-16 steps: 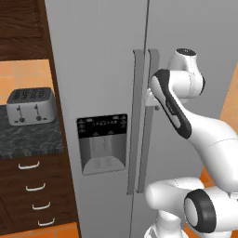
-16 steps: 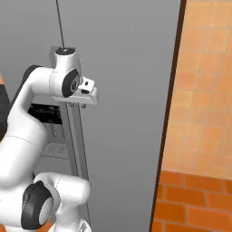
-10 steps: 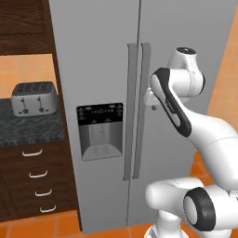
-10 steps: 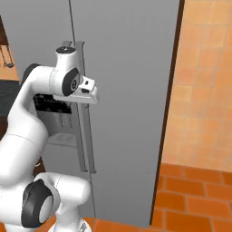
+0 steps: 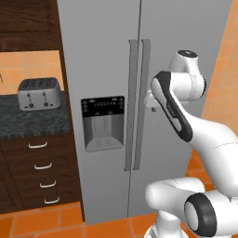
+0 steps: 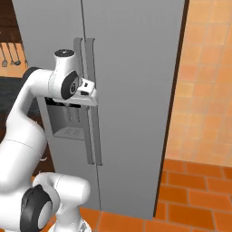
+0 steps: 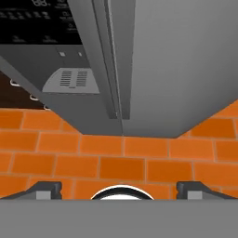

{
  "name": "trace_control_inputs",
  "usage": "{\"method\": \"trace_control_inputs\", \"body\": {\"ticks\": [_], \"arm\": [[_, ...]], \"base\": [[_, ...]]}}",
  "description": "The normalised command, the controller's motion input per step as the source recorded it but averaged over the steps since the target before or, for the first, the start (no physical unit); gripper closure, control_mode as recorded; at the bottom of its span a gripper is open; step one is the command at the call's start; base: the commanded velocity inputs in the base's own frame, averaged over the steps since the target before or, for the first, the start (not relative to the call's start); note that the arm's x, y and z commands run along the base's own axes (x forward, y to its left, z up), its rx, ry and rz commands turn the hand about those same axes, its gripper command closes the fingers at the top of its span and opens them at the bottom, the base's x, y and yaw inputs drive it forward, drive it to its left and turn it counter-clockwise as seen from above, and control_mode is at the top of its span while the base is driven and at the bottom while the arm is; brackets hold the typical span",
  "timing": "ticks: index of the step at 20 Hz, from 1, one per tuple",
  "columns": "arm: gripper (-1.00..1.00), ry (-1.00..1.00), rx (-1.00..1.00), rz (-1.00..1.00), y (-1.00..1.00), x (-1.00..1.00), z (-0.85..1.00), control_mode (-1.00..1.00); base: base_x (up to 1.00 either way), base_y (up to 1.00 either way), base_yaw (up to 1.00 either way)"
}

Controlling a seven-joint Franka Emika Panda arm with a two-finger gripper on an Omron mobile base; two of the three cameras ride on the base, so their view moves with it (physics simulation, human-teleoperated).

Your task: Take the strawberry from the fridge and place it on top of the pancake, located on the dining counter.

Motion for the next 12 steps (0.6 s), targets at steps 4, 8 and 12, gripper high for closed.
{"method": "trace_control_inputs", "body": {"ticks": [4,8,12], "arm": [[-1.0,0.0,0.0,0.0,0.0,0.0,0.0,1.0],[-1.0,0.0,-0.11,0.0,0.0,0.18,-0.43,-1.0],[-1.0,-0.45,-0.01,0.1,-0.29,0.36,-0.58,-1.0]], "base": [[0.0,0.16,0.0],[0.0,0.0,0.0],[0.0,0.0,0.0]]}}
